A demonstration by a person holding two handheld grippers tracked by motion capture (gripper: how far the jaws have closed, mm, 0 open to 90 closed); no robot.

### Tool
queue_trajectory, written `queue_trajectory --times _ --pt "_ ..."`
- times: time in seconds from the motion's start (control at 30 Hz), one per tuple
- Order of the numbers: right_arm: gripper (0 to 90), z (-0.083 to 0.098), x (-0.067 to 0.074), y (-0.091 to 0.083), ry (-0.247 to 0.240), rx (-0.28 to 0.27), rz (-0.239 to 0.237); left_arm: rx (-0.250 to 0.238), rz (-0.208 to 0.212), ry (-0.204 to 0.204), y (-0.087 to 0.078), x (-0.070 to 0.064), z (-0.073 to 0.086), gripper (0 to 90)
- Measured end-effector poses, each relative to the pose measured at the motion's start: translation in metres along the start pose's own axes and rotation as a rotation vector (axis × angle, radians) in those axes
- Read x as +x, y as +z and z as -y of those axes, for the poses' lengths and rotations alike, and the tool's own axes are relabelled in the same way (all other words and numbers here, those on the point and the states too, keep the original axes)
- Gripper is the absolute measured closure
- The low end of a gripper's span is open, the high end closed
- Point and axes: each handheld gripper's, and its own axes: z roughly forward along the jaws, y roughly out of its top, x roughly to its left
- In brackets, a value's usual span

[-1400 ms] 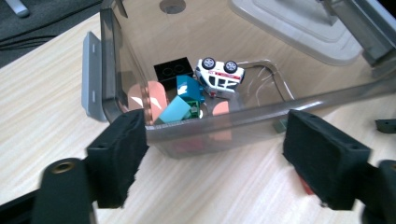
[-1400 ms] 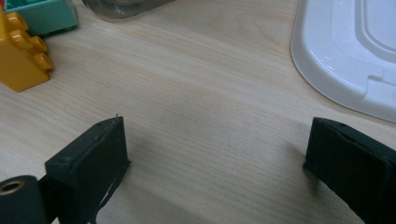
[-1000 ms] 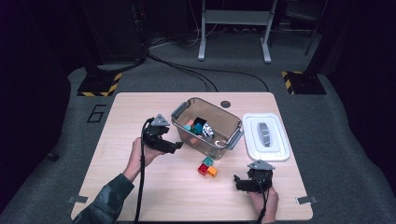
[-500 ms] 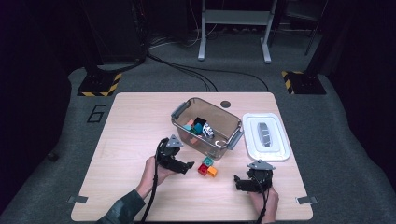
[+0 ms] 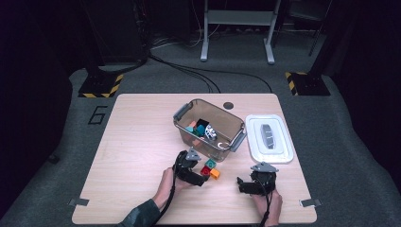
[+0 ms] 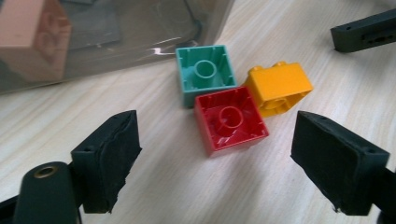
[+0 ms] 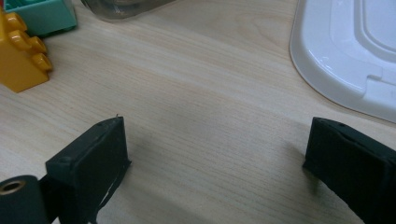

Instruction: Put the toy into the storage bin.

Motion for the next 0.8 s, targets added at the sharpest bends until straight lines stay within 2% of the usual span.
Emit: queue_trajectory --times 0.1,0.17,0.23,0.3,0.53,0.8 --pt "4.8 0.0 0.0 0.0 0.0 0.0 0.0 0.001 0.0 0.003 0.0037 -0.0031 0.0008 21.6" --pt "4.8 0.0 -0.0001 0.0 0.001 0.0 0.001 0.009 0.001 0.009 0.006 -0.0059 0.0006 28.6" --pt "4.8 0.0 0.0 0.0 0.001 0.0 0.001 -0.009 -0.012 0.017 0.0065 -0.0088 0.0004 31.4" --pt "5.0 0.0 -0.0001 0.0 0.001 -0.001 0.002 -0.018 -0.019 0.019 0.0071 -0.01 0.0006 38.0" --pt "5.0 0.0 -0.0001 0.0 0.001 -0.001 0.003 -0.025 -0.019 0.025 0.0076 -0.0105 0.004 56.7" --pt "5.0 0.0 -0.0001 0.0 0.001 -0.001 0.003 -0.036 -0.005 0.04 0.0014 -0.0078 0.0055 58.9"
